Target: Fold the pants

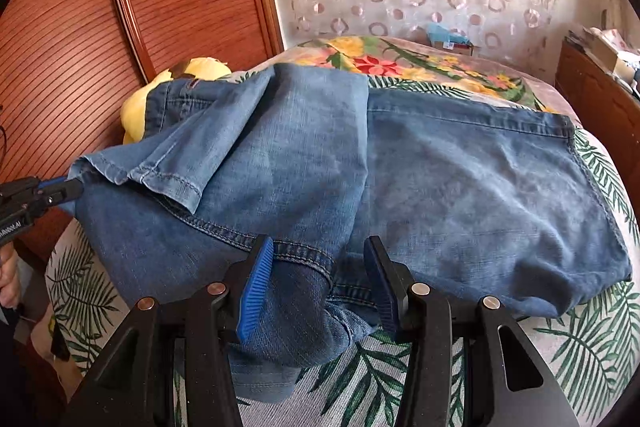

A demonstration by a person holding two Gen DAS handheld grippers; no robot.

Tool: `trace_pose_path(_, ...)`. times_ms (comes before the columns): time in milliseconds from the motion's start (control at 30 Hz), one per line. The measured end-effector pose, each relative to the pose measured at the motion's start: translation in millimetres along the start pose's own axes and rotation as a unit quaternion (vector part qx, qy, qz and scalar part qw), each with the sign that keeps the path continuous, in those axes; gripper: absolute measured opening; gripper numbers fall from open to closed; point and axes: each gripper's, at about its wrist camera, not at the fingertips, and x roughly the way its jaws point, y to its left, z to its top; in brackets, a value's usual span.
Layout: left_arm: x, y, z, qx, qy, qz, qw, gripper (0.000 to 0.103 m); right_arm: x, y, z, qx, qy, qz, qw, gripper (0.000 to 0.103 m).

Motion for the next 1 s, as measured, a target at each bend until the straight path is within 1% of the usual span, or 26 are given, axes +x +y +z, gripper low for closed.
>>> trace_pose_path(100, -1.7, -0.1, 3.6, 0.004, 0.002, 0.003, 1.0, 0.022, 3.8, 2.0, -1.3, -0.006, 0.005, -0.003, 1.0, 0.049)
trace_pose_path(133, -3.4, 0.2, 4.4, 0.005, 0.001, 0.006, 1.0, 0.027, 5.1, 2.7, -0.8, -0.009, 0.007, -0.005, 1.0, 0.049)
trace_pose_path(233, -11.9, 3.0, 8.2, -0.004, -0.011, 0.003, 0.9999, 0.048, 6.0, 3.3, -0.7, -0.012, 0.005, -0.009, 1.0, 0.049)
trace_pose_path(300, -16.8, 4.4, 11.8, -0.008, -0.017, -0.004, 0.9998, 0.052, 8.1, 4.9, -0.9, -0.014, 0.008, -0.012, 1.0, 0.049)
trace_pose_path(367, -18.8, -0.1, 16.1, -0.002, -0.021, -0.007, 0.9997, 0.08, 8.7, 8.6, -1.3, -0.017, 0.007, -0.015, 1.0, 0.049)
trace_pose_path(400, -18.3, -2.5, 18.0, -0.001, -0.024, -0.013, 0.9996, 0.082, 9.2, 10.4, -2.1, -0.018, 0.006, -0.017, 1.0, 0.049)
trace_pose_path(467, -13.5, -9.5, 21.7, 0.004, -0.019, -0.025, 0.9995, 0.082, 9.7, 12.6, -2.5, -0.02, 0.006, -0.02, 1.0, 0.049)
trace_pose_path(567, -6.3, -21.9, 26.4, 0.017, -0.022, -0.027, 0.9992, 0.082, 8.4, 14.3, -5.9, -0.02, 0.006, -0.019, 1.0, 0.049)
trace_pose_path(667, 3.8, -39.0, 33.9, 0.037, -0.017, -0.041, 0.9983, 0.082, 7.9, 13.9, -7.1, -0.018, 0.006, -0.017, 1.0, 0.049)
trace_pose_path(800, 25.0, -58.4, 42.1, 0.054, 0.001, -0.06, 0.9967, 0.08, 6.5, 14.2, -7.8, -0.021, 0.005, -0.02, 1.0, 0.049)
trace_pose_path(867, 34.7, -63.3, 43.9, 0.058, 0.011, -0.064, 0.9962, 0.069, 5.6, 13.5, -8.0, -0.022, 0.004, -0.021, 1.0, 0.049)
trace_pose_path(900, 42.0, -66.5, 44.5, 0.062, 0.019, -0.062, 0.996, 0.068, 5.4, 14.3, -8.1, -0.023, 0.004, -0.023, 0.999, 0.049)
trace_pose_path(933, 47.8, -68.8, 44.8, 0.065, 0.024, -0.061, 0.9957, 0.064, 5.2, 14.9, -8.5, -0.024, 0.003, -0.024, 0.999, 0.049)
trace_pose_path(967, 54.0, -71.5, 44.7, 0.072, 0.03, -0.056, 0.9953, 0.059, 4.7, 15.2, -8.8, -0.025, 0.002, -0.026, 0.999, 0.049)
trace_pose_path(1000, 57.8, -72.7, 44.5, 0.078, 0.034, -0.051, 0.995, 0.055, 4.4, 16.1, -9.1, -0.027, 0.002, -0.027, 0.999, 0.049)
